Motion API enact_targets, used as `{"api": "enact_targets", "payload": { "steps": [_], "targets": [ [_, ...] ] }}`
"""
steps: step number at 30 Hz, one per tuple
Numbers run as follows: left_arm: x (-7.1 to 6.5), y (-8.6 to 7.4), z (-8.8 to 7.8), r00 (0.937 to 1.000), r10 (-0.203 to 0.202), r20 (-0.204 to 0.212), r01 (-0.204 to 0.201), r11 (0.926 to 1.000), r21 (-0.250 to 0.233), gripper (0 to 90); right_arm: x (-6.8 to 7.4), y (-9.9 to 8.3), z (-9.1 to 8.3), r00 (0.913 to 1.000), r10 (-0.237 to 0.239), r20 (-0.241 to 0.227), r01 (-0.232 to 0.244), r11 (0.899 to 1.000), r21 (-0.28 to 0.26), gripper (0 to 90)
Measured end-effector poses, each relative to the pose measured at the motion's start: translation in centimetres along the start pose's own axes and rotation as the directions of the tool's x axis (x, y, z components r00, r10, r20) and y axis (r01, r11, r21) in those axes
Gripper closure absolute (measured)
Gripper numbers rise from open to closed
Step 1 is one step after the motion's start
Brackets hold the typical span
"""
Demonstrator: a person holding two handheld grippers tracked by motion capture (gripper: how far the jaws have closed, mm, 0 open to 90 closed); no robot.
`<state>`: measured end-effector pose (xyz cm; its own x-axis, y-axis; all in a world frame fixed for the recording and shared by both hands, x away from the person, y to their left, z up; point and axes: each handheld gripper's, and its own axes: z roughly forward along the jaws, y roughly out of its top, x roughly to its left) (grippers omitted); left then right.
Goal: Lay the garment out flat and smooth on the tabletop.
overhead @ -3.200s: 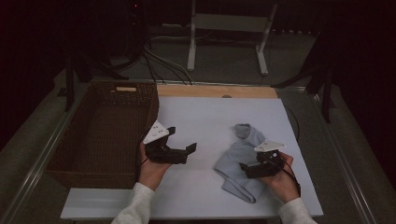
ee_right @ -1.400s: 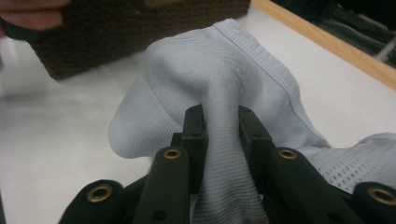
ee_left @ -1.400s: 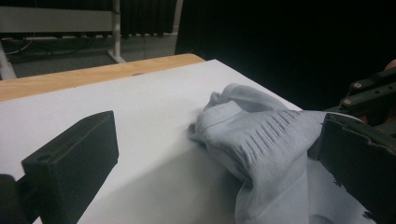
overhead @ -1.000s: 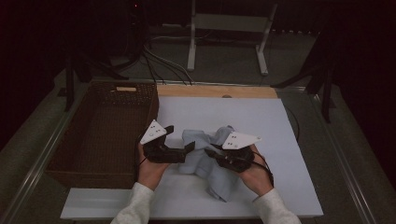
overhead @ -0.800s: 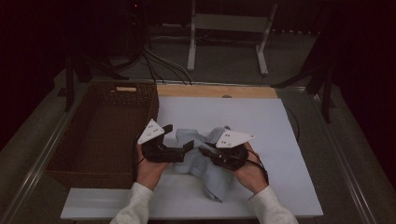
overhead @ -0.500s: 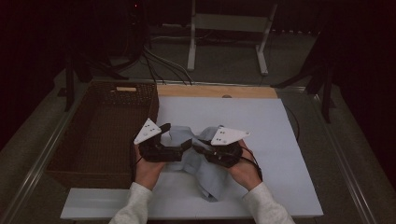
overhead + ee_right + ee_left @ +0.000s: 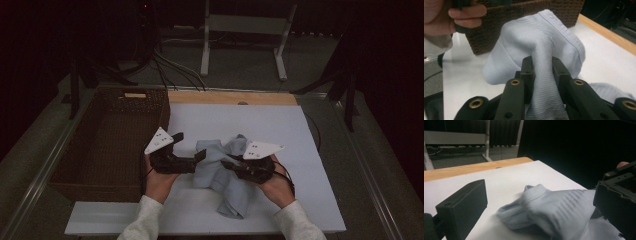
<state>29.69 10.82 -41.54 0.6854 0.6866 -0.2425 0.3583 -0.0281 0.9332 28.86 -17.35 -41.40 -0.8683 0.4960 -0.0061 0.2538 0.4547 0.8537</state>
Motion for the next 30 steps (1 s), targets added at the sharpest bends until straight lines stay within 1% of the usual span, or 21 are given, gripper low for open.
{"api": "enact_targets", "payload": {
  "steps": [4, 5, 6, 7, 9, 12, 13, 14, 15, 18, 20, 23, 27, 30],
  "targets": [
    [0.0, 0.0, 0.1, 1.0000, 0.002, 0.002, -0.002, 1.0000, 0.004, 0.1, -0.5, -1.0, -1.0, 0.9997, 0.023, 0.003, -0.023, 1.000, -0.002, 74.9],
    [-0.1, -0.1, 0.1, 1.0000, 0.003, 0.002, -0.003, 1.0000, 0.006, 0.1, -0.8, -1.8, -1.7, 0.9991, 0.043, 0.003, -0.043, 0.999, 0.005, 74.5],
    [-0.1, -0.1, 0.1, 1.0000, 0.003, 0.002, -0.003, 1.0000, 0.006, 0.1, -0.8, -1.8, -1.7, 0.9991, 0.043, 0.003, -0.043, 0.999, 0.005, 74.5],
    [-0.1, -0.1, 0.2, 1.0000, 0.003, 0.002, -0.003, 1.0000, 0.009, 0.1, -1.1, -2.5, -2.2, 0.9984, 0.055, 0.007, -0.056, 0.998, 0.013, 74.3],
    [-0.1, -0.1, 0.2, 1.0000, 0.003, 0.002, -0.003, 0.9999, 0.010, 0.1, -1.2, -2.7, -2.4, 0.9981, 0.060, 0.008, -0.061, 0.998, 0.015, 74.2],
    [-0.1, -0.2, 0.3, 1.0000, 0.003, 0.003, -0.003, 0.9999, 0.012, 0.1, -1.7, -4.0, -3.2, 0.9959, 0.089, 0.019, -0.089, 0.996, 0.022, 73.5],
    [-0.1, -0.2, 0.3, 1.0000, 0.003, 0.003, -0.003, 0.9999, 0.012, 0.1, -1.7, -4.0, -3.2, 0.9959, 0.089, 0.019, -0.089, 0.996, 0.022, 73.5],
    [-0.2, -0.2, 0.3, 1.0000, 0.006, 0.004, -0.006, 0.9998, 0.017, 0.1, -1.9, -4.6, -3.6, 0.9945, 0.102, 0.024, -0.103, 0.994, 0.023, 73.0],
    [-0.2, -0.2, 0.4, 1.0000, 0.007, 0.005, -0.007, 0.9998, 0.019, 0.1, -1.9, -4.6, -3.6, 0.9945, 0.102, 0.024, -0.103, 0.994, 0.023, 73.0],
    [-0.3, -0.4, 0.6, 0.9999, 0.009, 0.009, -0.009, 0.9996, 0.025, 0.1, -2.1, -5.5, -4.3, 0.9921, 0.120, 0.035, -0.121, 0.992, 0.023, 72.5],
    [-0.3, -0.4, 0.6, 0.9999, 0.009, 0.009, -0.009, 0.9996, 0.026, 0.1, -2.2, -5.6, -4.4, 0.9915, 0.125, 0.038, -0.126, 0.992, 0.022, 72.4],
    [-0.3, -0.4, 0.5, 1.0000, 0.006, 0.007, -0.007, 0.9997, 0.023, 0.1, -2.5, -6.4, -5.2, 0.9892, 0.136, 0.054, -0.138, 0.990, 0.029, 71.6],
    [-0.3, -0.4, 0.6, 0.9999, 0.007, 0.009, -0.007, 0.9997, 0.024, 0.1, -2.9, -7.0, -6.1, 0.9842, 0.161, 0.073, -0.164, 0.986, 0.027, 70.7],
    [-0.5, -0.4, 0.7, 0.9999, 0.008, 0.011, -0.008, 0.9996, 0.027, 0.1, -3.2, -7.5, -6.6, 0.9816, 0.170, 0.087, -0.173, 0.984, 0.029, 70.2]
  ]
}}
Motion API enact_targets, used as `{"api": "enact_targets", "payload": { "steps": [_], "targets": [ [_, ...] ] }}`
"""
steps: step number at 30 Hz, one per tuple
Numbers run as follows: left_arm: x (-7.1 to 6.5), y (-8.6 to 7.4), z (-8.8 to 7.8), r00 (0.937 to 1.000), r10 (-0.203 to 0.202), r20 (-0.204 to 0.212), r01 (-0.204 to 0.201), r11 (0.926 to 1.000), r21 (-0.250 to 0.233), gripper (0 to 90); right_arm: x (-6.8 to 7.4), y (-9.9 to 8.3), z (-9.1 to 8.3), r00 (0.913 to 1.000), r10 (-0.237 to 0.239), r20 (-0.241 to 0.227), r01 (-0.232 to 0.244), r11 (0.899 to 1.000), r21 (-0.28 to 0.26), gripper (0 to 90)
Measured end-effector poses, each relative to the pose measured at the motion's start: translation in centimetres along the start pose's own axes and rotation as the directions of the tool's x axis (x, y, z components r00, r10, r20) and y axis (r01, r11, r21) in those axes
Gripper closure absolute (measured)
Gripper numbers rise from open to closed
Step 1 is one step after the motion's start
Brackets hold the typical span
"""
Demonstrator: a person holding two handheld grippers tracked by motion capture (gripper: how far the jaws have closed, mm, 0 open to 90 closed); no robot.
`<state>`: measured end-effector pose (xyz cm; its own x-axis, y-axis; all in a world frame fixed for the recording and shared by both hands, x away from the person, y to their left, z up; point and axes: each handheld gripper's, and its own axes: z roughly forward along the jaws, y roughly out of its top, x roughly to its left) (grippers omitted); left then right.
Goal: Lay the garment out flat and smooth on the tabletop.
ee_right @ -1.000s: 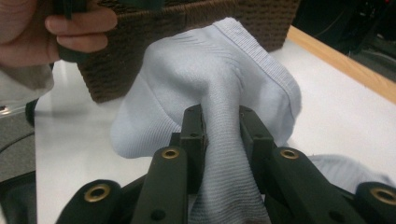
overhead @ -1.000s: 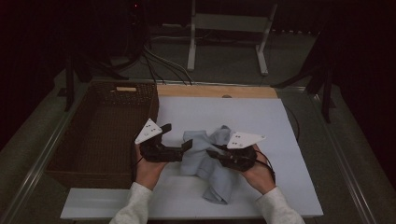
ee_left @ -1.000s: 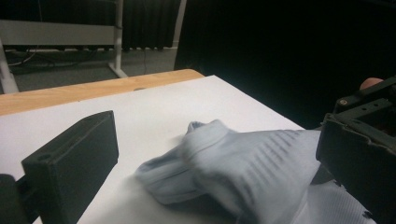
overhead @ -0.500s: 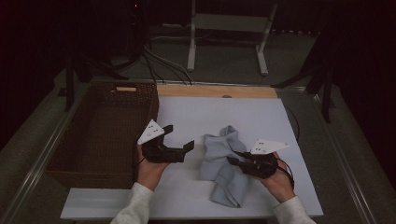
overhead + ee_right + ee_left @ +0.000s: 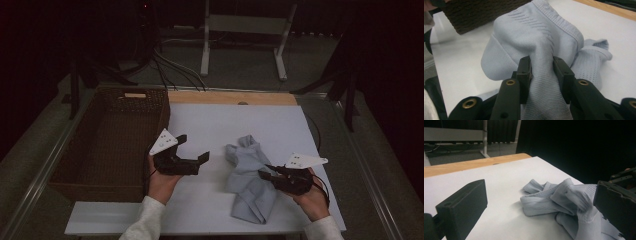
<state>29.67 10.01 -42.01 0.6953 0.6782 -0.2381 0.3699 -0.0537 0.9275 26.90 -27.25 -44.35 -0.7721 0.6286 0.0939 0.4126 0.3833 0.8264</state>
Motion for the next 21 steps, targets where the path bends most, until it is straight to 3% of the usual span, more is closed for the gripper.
{"api": "enact_targets", "payload": {
  "steps": [11, 21],
  "targets": [
    [-0.6, -0.2, 0.7, 0.9997, 0.009, 0.023, -0.009, 0.9996, 0.026, 0.2, -0.9, -1.4, -1.3, 0.9982, 0.025, 0.054, -0.026, 1.000, 0.011, 64.3],
    [-1.8, -0.8, 2.0, 0.9974, 0.026, 0.067, -0.030, 0.9975, 0.064, 0.2, -2.0, -2.2, -2.5, 0.9892, 0.060, 0.134, -0.062, 0.998, 0.015, 60.9]
  ]
}}
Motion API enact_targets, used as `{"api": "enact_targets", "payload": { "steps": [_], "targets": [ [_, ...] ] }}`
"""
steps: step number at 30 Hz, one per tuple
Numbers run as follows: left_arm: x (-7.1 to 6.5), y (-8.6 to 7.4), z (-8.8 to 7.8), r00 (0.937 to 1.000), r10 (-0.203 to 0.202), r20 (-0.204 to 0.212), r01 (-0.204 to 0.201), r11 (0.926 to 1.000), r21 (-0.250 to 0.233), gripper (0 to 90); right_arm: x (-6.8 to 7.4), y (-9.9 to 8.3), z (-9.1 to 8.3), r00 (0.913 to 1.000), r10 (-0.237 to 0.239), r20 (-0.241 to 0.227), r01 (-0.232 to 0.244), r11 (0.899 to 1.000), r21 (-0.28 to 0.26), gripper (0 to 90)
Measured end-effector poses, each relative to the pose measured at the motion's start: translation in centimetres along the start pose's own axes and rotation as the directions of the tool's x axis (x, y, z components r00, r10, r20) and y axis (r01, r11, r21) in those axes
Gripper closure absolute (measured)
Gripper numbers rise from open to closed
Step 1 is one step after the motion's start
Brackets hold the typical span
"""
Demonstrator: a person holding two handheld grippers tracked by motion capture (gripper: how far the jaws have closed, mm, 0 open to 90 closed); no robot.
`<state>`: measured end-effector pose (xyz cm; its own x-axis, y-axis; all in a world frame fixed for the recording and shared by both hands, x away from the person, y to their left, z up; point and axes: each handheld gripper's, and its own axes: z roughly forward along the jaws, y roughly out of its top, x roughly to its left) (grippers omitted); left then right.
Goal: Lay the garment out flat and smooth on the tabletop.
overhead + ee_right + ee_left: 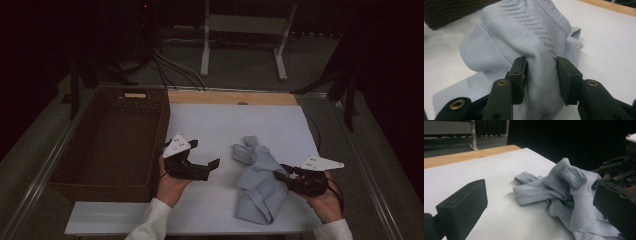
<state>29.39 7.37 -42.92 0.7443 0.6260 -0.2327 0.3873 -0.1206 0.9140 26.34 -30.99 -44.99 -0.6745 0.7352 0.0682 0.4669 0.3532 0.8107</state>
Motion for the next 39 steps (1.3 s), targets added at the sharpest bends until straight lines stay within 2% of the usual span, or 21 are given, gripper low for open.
{"api": "enact_targets", "payload": {
  "steps": [5, 8, 16, 21, 25, 26, 27, 29, 31, 34, 39],
  "targets": [
    [-0.3, -0.2, 0.3, 1.0000, 0.002, 0.005, -0.002, 0.9999, 0.010, 0.2, -0.5, -0.3, -0.4, 0.9985, 0.009, 0.054, -0.010, 1.000, 0.018, 61.2],
    [-0.3, -0.2, 0.3, 1.0000, 0.001, 0.006, -0.001, 1.0000, 0.009, 0.2, -0.7, -0.6, -0.6, 0.9962, 0.009, 0.087, -0.012, 0.999, 0.035, 64.4],
    [-0.3, -0.3, 0.5, 1.0000, 0.003, 0.009, -0.003, 0.9999, 0.015, 0.2, -1.1, -1.2, -0.9, 0.9941, -0.010, 0.108, 0.000, 0.995, 0.096, 76.9],
    [-0.3, -0.3, 0.5, 1.0000, 0.003, 0.008, -0.003, 0.9999, 0.014, 0.2, -1.6, -1.5, -1.3, 0.9910, 0.024, 0.132, -0.038, 0.994, 0.106, 77.4],
    [-0.2, -0.3, 0.4, 1.0000, 0.000, 0.004, 0.000, 0.9999, 0.010, 0.2, -2.1, -1.9, -1.4, 0.9873, 0.051, 0.151, -0.069, 0.991, 0.117, 75.1],
    [-0.2, -0.3, 0.4, 1.0000, 0.001, 0.004, -0.001, 0.9999, 0.010, 0.2, -2.3, -2.2, -1.5, 0.9815, 0.062, 0.181, -0.087, 0.987, 0.132, 70.9],
    [-0.2, -0.3, 0.4, 1.0000, 0.000, 0.004, 0.000, 0.9999, 0.010, 0.2, -2.5, -2.3, -1.5, 0.9776, 0.066, 0.200, -0.094, 0.986, 0.136, 70.7],
    [-0.2, -0.3, 0.4, 1.0000, -0.001, 0.004, 0.001, 0.9999, 0.011, 0.2, -2.8, -2.5, -1.7, 0.9641, 0.083, 0.252, -0.122, 0.982, 0.142, 67.3],
    [-0.2, -0.3, 0.5, 1.0000, -0.001, 0.005, 0.000, 0.9999, 0.011, 0.2, -3.2, -2.6, -2.0, 0.9529, 0.112, 0.282, -0.151, 0.981, 0.122, 63.6],
    [-0.1, -0.3, 0.5, 1.0000, -0.001, 0.004, 0.001, 0.9999, 0.015, 0.2, -3.4, -2.5, -2.6, 0.9515, 0.146, 0.271, -0.173, 0.982, 0.078, 58.5],
    [-0.2, -0.4, 0.5, 1.0000, -0.001, 0.004, 0.001, 0.9999, 0.015, 0.2, -3.3, -2.1, -2.7, 0.9524, 0.158, 0.260, -0.178, 0.983, 0.052, 50.2]
  ]
}}
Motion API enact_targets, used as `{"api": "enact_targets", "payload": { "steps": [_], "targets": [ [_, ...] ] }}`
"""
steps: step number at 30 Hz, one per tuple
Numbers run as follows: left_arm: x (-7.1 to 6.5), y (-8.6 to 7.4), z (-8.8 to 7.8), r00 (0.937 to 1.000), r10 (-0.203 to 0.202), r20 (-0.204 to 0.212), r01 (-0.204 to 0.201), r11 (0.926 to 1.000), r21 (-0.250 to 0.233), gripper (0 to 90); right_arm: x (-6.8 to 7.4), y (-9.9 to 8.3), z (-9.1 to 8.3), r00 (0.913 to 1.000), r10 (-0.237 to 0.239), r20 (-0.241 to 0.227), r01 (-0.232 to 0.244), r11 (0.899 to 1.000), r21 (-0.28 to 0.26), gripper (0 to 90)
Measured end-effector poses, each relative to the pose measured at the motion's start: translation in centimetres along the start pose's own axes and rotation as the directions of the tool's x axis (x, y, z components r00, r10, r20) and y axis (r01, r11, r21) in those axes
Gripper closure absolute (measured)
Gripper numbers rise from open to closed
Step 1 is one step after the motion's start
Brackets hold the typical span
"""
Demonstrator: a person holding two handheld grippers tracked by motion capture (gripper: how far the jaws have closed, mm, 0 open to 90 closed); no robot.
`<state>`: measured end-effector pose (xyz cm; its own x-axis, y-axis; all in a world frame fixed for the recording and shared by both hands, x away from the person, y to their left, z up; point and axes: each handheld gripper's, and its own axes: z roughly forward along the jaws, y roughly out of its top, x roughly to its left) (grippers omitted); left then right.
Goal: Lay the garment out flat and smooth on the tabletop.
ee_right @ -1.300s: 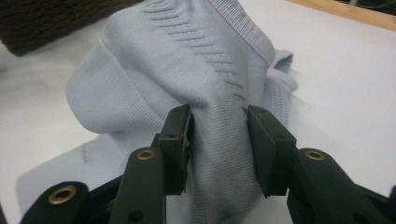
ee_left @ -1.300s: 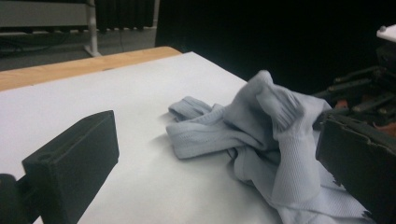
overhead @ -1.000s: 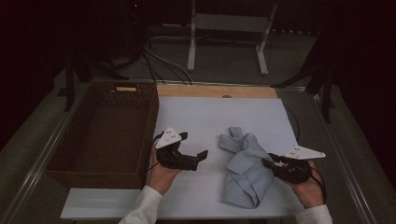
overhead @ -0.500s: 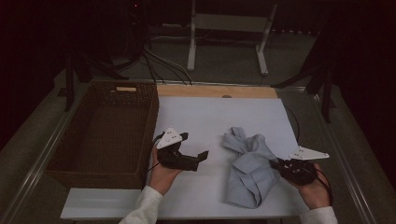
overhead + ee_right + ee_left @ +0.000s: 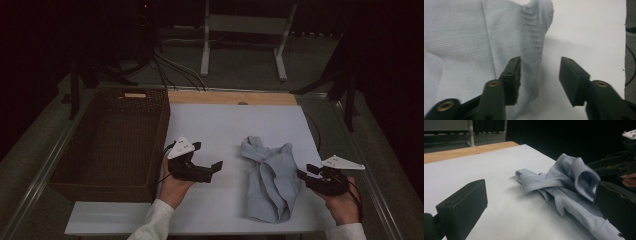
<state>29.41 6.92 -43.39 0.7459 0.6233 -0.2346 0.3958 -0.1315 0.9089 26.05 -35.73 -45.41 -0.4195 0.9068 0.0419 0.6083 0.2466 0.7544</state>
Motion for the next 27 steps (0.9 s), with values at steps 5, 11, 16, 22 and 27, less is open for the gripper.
{"api": "enact_targets", "payload": {
  "steps": [5, 11, 16, 22, 27],
  "targets": [
    [0.0, 0.0, -0.1, 1.0000, -0.003, -0.002, 0.003, 1.0000, -0.006, 0.2, 0.2, 0.4, 0.0, 1.0000, 0.002, -0.008, -0.002, 1.000, -0.018, 40.6],
    [0.1, 0.1, -0.1, 1.0000, -0.005, -0.004, 0.005, 0.9999, -0.010, 0.2, 0.6, 0.9, 0.1, 0.9999, 0.005, -0.010, -0.006, 0.999, -0.034, 30.5],
    [0.2, 0.1, -0.3, 0.9999, -0.007, -0.008, 0.007, 0.9999, -0.015, 0.2, 0.8, 1.3, 0.2, 0.9998, 0.004, -0.018, -0.004, 0.999, -0.043, 26.4],
    [0.1, 0.1, -0.3, 1.0000, -0.004, -0.008, 0.004, 0.9999, -0.015, 0.2, 1.0, 1.7, 0.2, 0.9997, 0.007, -0.022, -0.009, 0.999, -0.052, 23.6],
    [0.1, 0.1, -0.2, 1.0000, -0.002, -0.008, 0.002, 0.9999, -0.015, 0.2, 1.2, 2.2, 0.2, 0.9997, 0.003, -0.024, -0.004, 0.998, -0.065, 22.3]
  ]
}}
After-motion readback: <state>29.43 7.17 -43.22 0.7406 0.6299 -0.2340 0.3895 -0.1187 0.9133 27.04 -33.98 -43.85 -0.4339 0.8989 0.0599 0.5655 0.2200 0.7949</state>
